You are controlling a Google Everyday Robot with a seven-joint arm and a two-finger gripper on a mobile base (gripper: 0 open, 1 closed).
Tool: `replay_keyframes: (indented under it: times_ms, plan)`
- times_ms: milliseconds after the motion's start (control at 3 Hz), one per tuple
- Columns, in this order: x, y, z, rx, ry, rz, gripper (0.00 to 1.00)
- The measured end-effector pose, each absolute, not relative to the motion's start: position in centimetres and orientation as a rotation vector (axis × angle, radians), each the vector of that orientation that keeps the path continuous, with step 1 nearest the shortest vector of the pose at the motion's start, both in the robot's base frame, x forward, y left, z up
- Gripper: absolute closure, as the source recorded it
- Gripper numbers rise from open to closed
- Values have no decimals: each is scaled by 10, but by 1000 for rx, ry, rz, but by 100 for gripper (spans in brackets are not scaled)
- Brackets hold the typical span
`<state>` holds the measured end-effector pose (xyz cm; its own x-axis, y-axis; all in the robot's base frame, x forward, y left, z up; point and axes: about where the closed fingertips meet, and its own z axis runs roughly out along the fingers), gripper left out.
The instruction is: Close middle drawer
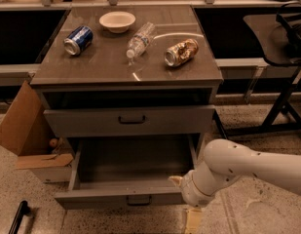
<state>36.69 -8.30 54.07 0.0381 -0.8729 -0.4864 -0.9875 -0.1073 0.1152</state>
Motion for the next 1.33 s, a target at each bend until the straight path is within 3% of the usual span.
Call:
replay_keyframes:
  times_ms: [1000, 1333]
  plan:
    - [361, -110, 480, -2078, 1960, 660, 0]
    - [358, -114, 477, -2077, 1969, 652, 19]
